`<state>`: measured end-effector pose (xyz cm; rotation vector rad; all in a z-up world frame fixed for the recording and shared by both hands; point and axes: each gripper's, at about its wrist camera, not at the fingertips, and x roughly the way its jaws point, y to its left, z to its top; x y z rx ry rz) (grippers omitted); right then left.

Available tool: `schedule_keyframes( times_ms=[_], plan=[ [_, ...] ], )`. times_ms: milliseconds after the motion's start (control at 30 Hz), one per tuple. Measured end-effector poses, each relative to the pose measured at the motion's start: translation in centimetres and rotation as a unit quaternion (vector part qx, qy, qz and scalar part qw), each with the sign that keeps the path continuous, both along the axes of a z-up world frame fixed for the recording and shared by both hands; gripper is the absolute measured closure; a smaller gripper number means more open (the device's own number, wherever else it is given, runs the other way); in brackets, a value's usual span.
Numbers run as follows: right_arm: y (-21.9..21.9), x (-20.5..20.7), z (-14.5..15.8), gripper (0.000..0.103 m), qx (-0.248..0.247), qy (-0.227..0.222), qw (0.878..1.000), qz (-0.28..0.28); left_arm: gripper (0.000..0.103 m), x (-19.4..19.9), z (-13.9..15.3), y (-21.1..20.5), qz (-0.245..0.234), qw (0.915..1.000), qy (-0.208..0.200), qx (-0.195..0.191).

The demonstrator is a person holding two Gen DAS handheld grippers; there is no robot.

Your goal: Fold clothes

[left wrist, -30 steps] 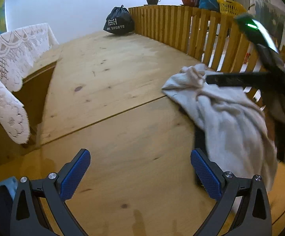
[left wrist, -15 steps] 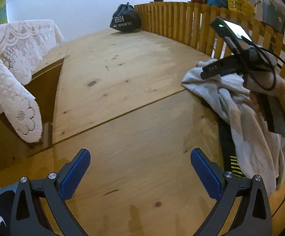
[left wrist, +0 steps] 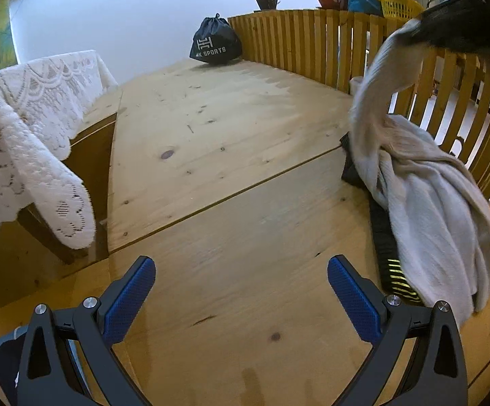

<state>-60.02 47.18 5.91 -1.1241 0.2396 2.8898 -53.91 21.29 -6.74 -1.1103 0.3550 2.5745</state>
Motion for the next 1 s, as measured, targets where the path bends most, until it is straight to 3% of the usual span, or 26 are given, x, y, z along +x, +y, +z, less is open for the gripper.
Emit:
schedule_keyframes(
  times_ms=[133, 267, 433, 533, 667, 767, 867, 1000],
  plan=[
    [-0.7, 7.6, 6.1, 0.095, 0.010, 0.024, 0.999, 0.023, 0.001, 2.4, 2.5, -0.7, -0.001, 0.9999, 0.010, 0.010],
    [-1.7, 14.1, 9.8, 0.095, -0.003, 0.034, 0.999, 0.042, 0.001, 6.2, 5.6, -1.3, -0.006, 0.9994, 0.031, 0.011],
    [-5.1, 23.5, 11.6, 0.095, -0.002, 0.044, 0.996, 0.080, 0.001, 11.8, 8.8, -2.3, -0.023, 0.9983, 0.053, 0.009],
    [-6.4, 29.2, 11.2, 0.095, -0.035, 0.052, 0.993, 0.100, 0.001, 15.0, 10.3, -3.1, -0.031, 0.9973, 0.066, 0.004],
    [-8.1, 36.2, 5.8, 0.095, -0.058, 0.024, 0.991, 0.120, 0.001, 19.3, 10.7, -4.5, -0.048, 0.9967, 0.065, -0.010],
    [-9.4, 39.2, -1.5, 0.095, -0.086, -0.043, 0.988, 0.125, 0.001, 21.9, 9.7, -4.6, -0.063, 0.9955, 0.060, -0.038],
    [-11.7, 41.6, -9.4, 0.095, -0.117, -0.129, 0.975, 0.140, 0.001, 24.4, 7.7, -4.1, -0.084, 0.9932, 0.049, -0.064],
    [-15.0, 43.0, -15.2, 0.095, -0.117, -0.179, 0.962, 0.170, 0.001, 26.6, 4.8, -3.2, -0.101, 0.9898, 0.031, -0.096]
  ],
)
